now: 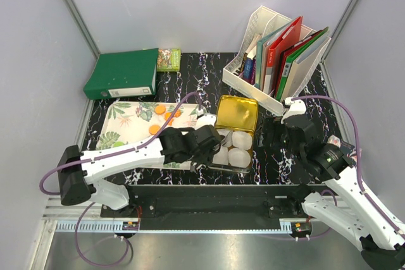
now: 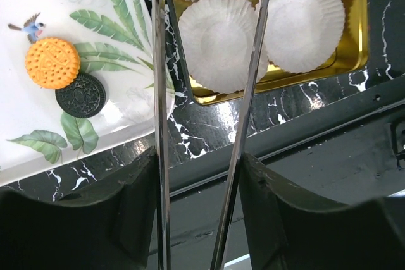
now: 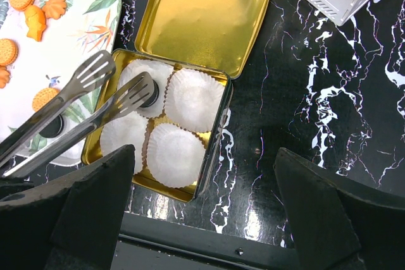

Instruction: Pack the cookies

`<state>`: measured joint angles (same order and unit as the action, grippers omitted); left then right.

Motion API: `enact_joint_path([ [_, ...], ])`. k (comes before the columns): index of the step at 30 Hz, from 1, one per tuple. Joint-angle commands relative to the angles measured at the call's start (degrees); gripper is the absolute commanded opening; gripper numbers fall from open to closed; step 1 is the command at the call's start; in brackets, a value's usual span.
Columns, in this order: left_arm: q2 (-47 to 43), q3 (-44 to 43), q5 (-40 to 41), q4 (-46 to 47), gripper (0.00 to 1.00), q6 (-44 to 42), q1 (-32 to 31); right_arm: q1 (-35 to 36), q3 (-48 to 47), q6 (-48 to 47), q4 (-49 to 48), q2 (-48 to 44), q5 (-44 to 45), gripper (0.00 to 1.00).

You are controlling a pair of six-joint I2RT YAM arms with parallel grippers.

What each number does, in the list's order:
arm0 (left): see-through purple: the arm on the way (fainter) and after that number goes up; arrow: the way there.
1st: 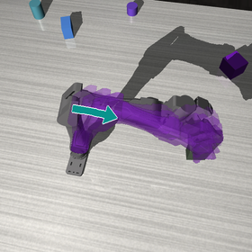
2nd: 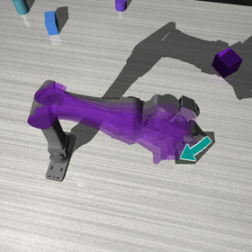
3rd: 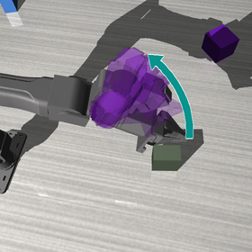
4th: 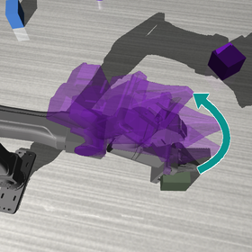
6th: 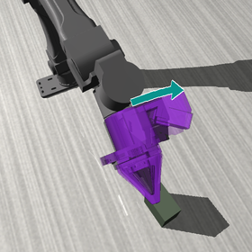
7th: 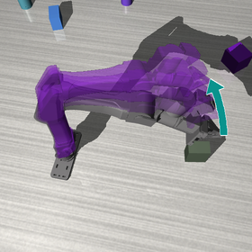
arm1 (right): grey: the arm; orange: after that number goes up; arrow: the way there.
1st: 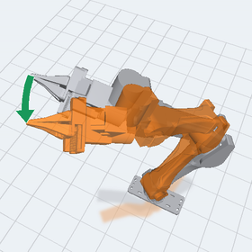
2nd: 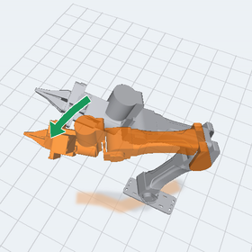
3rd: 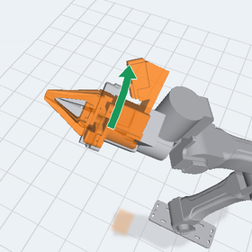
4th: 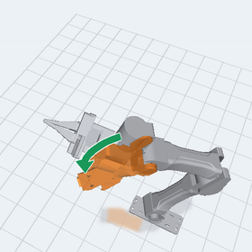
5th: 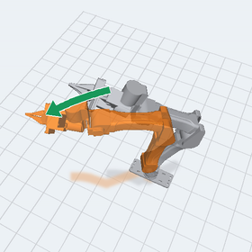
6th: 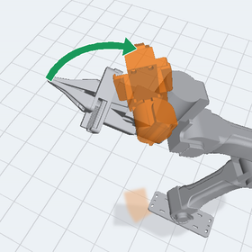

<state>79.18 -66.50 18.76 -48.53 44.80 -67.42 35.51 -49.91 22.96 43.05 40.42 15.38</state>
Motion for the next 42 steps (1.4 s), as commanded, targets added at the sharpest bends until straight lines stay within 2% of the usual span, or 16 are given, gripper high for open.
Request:
enact_joint_path([
  [1, -3.06, -1.18, 1.71, 2.30, 0.54, -0.50, -0.26, -0.17, -1.86, 0.51, -0.51, -0.26, -0.35, 1.00],
  [4, -5.08, -1.35, 2.85, 1.43, 0.54, 0.64, -0.35, -0.17, -1.94, 0.68, -0.42, -0.26, -0.43, 1.00],
  [9, -12.72, -1.53, 9.52, -3.14, 0.54, 3.62, -0.35, -0.26, -1.95, 0.86, -0.33, -0.26, -0.61, 1.00],
  [15, -18.61, 0.40, 15.42, -15.78, 0.52, 9.51, 2.20, -0.17, -1.42, 0.86, -0.51, -0.17, -0.79, 1.00],
  [23, -23.45, 8.74, 11.74, -18.26, 0.47, 13.56, 6.68, -0.17, -1.07, 0.86, -1.04, 0.27, -1.40, 1.00],
  [30, -21.78, 10.16, 7.61, -17.83, 0.46, 13.65, 6.51, -0.17, -0.54, 0.86, -1.12, -0.43, -1.58, 1.00],
  [36, -20.73, 10.86, 4.27, -15.98, 0.48, 13.21, 5.54, -0.26, -0.19, 0.86, -1.21, -0.87, -1.58, 1.00],
  [42, -17.92, 11.48, 3.74, -15.28, 0.49, 15.14, 2.29, -0.17, -0.01, 0.86, -1.12, -0.79, -1.58, 1.00],
])
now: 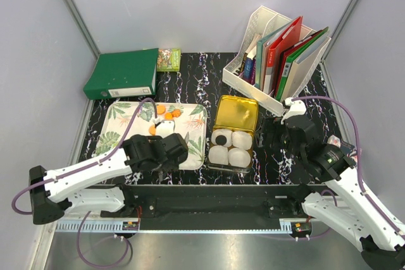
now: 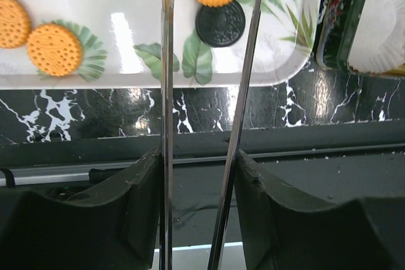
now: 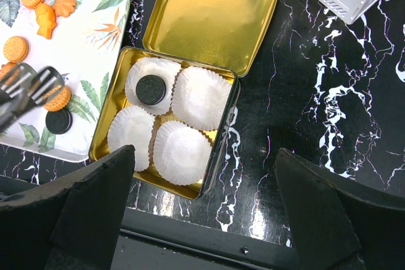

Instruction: Pack the cookies

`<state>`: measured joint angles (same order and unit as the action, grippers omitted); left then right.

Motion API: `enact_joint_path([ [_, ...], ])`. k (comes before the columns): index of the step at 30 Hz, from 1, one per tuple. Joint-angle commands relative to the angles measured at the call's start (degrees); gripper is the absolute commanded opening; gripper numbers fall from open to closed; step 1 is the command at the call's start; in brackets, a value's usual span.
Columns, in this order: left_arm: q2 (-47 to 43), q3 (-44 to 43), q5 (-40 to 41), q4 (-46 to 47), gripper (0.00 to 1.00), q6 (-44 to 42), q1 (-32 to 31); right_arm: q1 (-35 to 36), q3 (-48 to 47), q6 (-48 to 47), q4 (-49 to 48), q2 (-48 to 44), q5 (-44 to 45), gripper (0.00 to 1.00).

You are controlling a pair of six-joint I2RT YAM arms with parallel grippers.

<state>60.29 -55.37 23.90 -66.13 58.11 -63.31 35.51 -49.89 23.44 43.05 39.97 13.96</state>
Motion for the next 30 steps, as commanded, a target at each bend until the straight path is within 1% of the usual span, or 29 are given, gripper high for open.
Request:
enact_joint_path([
  [1, 1.40, 0.44, -1.40, 2.41, 0.49, 2.10, -2.43, -0.26, -0.12, 0.29, -1.04, -0.41, -0.07, 1.00],
  [13, 2.64, 1.85, -0.61, 2.67, 0.50, 3.94, -3.58, -0.17, -0.03, 0.29, -1.12, -0.33, -0.07, 1.00],
  [17, 1.41, 1.41, 1.23, -0.31, 0.51, 6.22, -3.58, -0.17, 0.05, 0.20, -1.12, -0.41, -0.07, 1.00],
  [21, -1.75, 1.85, 2.55, -0.93, 0.52, 7.37, -3.58, -0.17, 0.05, 0.20, -1.12, 0.02, -0.16, 1.00],
  [30, 0.97, 2.99, 0.45, 1.26, 0.52, 6.93, -3.66, -0.26, 0.14, 0.03, -1.39, 0.20, -0.24, 1.00],
])
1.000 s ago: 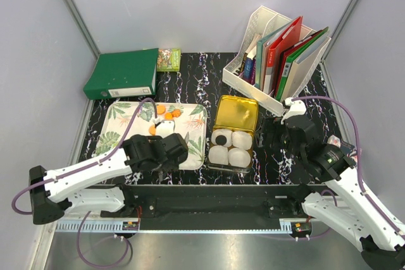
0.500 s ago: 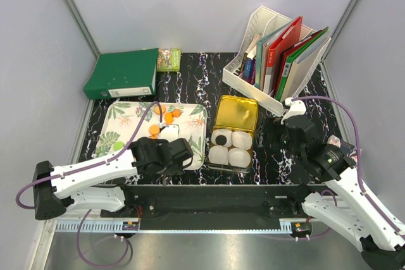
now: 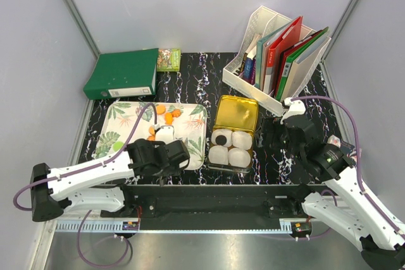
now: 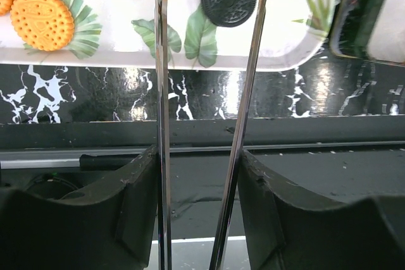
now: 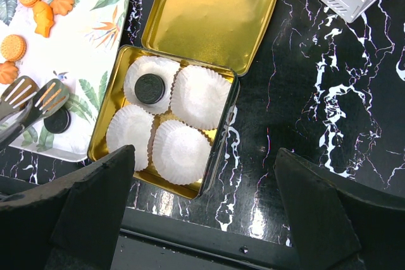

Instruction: Pack the cookies

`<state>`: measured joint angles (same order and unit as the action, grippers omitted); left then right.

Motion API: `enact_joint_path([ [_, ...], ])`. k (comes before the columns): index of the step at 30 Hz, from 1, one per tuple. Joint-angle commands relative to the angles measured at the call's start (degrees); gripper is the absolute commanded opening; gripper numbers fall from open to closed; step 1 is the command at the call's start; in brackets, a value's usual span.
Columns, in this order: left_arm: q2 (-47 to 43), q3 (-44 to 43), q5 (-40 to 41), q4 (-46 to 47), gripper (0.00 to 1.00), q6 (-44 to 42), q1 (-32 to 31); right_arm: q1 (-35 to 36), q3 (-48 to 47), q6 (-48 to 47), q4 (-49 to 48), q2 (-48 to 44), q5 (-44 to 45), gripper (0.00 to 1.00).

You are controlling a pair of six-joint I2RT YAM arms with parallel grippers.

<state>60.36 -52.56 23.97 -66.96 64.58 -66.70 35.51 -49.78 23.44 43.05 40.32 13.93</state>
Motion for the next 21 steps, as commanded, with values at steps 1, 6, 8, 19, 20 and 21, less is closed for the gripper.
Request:
enact_joint_path([
  [1, 1.08, 0.17, 0.29, 2.27, 0.51, 0.11, -0.28, -0.26, 0.03, 0.03, -1.39, -0.24, -0.14, 1.00],
  [6, 2.22, -0.09, 0.12, 3.24, 0.51, -0.59, -0.28, -0.26, 0.12, 0.11, -1.39, -0.59, 0.04, 1.00],
  [8, 2.48, -0.35, 0.12, 3.50, 0.51, -0.85, -0.28, -0.17, 0.12, -0.06, -1.39, -0.59, 0.04, 1.00],
  [19, 4.07, -2.46, 0.38, 3.68, 0.26, -2.52, -1.15, -0.17, 0.12, -0.33, -1.39, -0.32, -0.05, 1.00],
  [20, 3.98, -2.64, 0.55, 3.59, 0.25, -2.53, -1.16, -0.17, 0.12, -0.33, -1.47, -0.32, -0.05, 1.00],
  [21, 3.89, -3.51, 1.08, 3.33, 0.25, -2.53, -1.24, -0.17, 0.12, -0.24, -1.39, -0.32, -0.05, 1.00],
])
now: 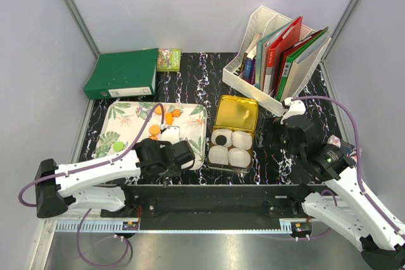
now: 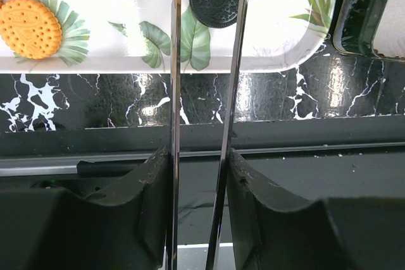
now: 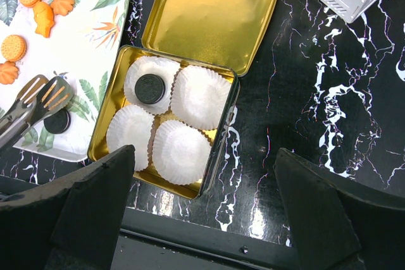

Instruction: Pack the cookies

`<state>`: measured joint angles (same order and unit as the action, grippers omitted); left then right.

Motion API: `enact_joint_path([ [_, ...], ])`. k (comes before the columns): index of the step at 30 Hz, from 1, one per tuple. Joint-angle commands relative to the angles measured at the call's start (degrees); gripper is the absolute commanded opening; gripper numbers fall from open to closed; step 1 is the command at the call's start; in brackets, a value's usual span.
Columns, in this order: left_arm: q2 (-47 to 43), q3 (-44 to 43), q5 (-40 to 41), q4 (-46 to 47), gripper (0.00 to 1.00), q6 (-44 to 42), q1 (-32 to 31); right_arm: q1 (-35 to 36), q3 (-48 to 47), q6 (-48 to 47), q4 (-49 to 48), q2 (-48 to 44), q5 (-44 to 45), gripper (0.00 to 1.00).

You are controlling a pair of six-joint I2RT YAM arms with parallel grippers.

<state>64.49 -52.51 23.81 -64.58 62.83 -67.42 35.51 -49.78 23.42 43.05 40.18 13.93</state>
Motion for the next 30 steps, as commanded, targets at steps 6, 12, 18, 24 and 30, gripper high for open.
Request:
enact_joint_path([
  [6, 0.11, -12.34, 5.53, -2.39, 0.17, -4.54, -0.61, -0.17, 0.12, -0.39, -1.39, -0.02, -0.13, 1.00],
  [12, 5.03, -22.63, 6.60, -3.72, 0.16, -9.03, -0.96, -0.17, 0.03, -0.39, -1.47, -0.19, 0.13, 1.00],
  [18, 10.74, -25.18, 3.36, 3.83, 0.15, -13.68, -2.63, -0.17, 0.21, -0.22, -1.47, -0.55, 0.74, 1.00],
  [24, 16.10, -26.33, 1.06, 11.83, 0.14, -17.29, -3.95, -0.17, 0.21, -0.13, -1.47, -0.63, 1.01, 1.00],
  [30, 19.53, -25.98, -0.69, 18.60, 0.14, -19.76, -4.12, -0.18, 0.21, 0.05, -1.30, -0.98, 1.18, 1.00],
])
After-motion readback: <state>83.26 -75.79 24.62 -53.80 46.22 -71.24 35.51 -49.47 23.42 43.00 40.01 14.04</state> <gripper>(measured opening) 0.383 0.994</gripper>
